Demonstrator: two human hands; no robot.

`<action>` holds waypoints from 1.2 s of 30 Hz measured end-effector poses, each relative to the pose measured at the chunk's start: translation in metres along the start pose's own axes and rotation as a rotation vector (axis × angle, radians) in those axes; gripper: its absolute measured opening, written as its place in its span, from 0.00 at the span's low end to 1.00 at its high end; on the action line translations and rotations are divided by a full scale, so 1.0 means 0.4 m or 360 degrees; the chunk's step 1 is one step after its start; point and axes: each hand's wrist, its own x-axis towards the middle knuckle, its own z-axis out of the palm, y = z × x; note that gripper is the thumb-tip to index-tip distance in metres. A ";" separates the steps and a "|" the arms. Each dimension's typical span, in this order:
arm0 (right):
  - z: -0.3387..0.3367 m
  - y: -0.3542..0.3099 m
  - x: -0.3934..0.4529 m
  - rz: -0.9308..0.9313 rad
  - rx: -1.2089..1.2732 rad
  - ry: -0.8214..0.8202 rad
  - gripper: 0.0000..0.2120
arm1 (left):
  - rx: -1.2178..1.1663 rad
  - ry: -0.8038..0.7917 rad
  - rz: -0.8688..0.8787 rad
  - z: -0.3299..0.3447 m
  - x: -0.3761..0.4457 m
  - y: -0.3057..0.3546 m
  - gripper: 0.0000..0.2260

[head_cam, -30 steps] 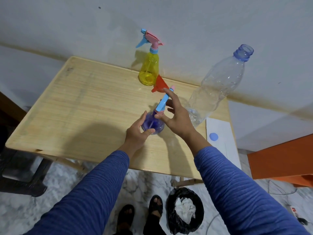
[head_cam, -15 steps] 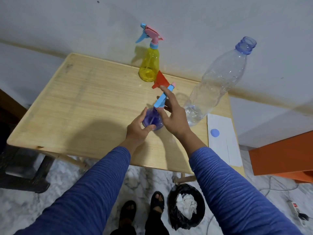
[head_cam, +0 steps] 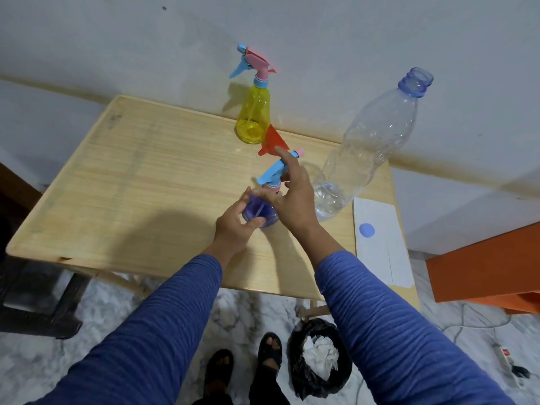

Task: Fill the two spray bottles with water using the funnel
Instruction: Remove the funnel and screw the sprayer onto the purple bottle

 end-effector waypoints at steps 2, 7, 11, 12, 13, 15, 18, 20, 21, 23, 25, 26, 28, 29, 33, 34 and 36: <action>-0.005 0.008 -0.008 -0.0023 0.0092 -0.0061 0.34 | -0.0025 0.0001 0.0004 0.000 -0.001 0.002 0.32; 0.001 0.002 -0.001 0.0001 -0.0007 0.0045 0.32 | -0.0023 -0.0007 0.0000 0.000 0.000 -0.004 0.33; -0.009 0.004 -0.001 0.0005 0.0096 -0.0085 0.38 | -0.0044 -0.0010 0.0010 0.000 0.000 -0.001 0.33; -0.013 0.006 -0.004 -0.0007 0.0114 -0.0118 0.37 | -0.0054 -0.0012 0.0011 0.000 0.000 0.000 0.33; -0.013 0.007 -0.005 -0.0015 0.0095 -0.0111 0.36 | -0.0058 -0.0014 0.0011 -0.001 -0.001 0.001 0.33; -0.005 0.000 0.001 0.0001 0.0022 -0.0016 0.34 | -0.0048 -0.0013 0.0019 -0.001 -0.002 0.001 0.33; 0.004 -0.010 0.003 0.0037 0.0088 0.0011 0.36 | -0.0038 -0.0017 0.0016 -0.003 -0.002 0.003 0.32; -0.003 -0.001 0.000 0.0033 0.0148 -0.0100 0.39 | -0.0051 -0.0015 0.0002 -0.003 -0.002 0.005 0.32; -0.008 0.003 -0.002 0.0029 0.0178 -0.0143 0.39 | -0.0060 -0.0015 -0.0003 -0.003 -0.002 0.004 0.33; -0.009 0.004 -0.002 0.0030 0.0170 -0.0118 0.37 | -0.0053 -0.0014 -0.0002 -0.002 -0.003 0.003 0.33; 0.000 -0.004 -0.001 0.0046 0.0119 -0.0027 0.34 | -0.0035 -0.0010 -0.0003 -0.002 -0.002 0.001 0.33; 0.004 -0.009 -0.002 0.0056 0.0123 -0.0003 0.34 | -0.0033 -0.0012 -0.0006 -0.002 -0.001 0.000 0.33; 0.005 -0.008 -0.001 0.0077 0.0139 -0.0023 0.38 | -0.0035 -0.0016 0.0001 -0.003 -0.002 0.003 0.33; 0.003 -0.004 -0.001 0.0084 0.0130 -0.0056 0.40 | -0.0039 -0.0014 0.0003 -0.002 -0.003 0.004 0.33; -0.005 0.002 -0.008 0.0075 0.0153 -0.0081 0.39 | -0.0056 -0.0001 0.0003 -0.001 -0.004 0.005 0.33; -0.003 -0.002 -0.009 0.0083 0.0144 -0.0054 0.38 | -0.0036 0.0005 0.0006 0.000 -0.003 0.004 0.33; 0.005 -0.011 -0.011 0.0112 0.0130 0.0001 0.35 | -0.0006 0.0006 0.0006 0.000 -0.001 0.002 0.33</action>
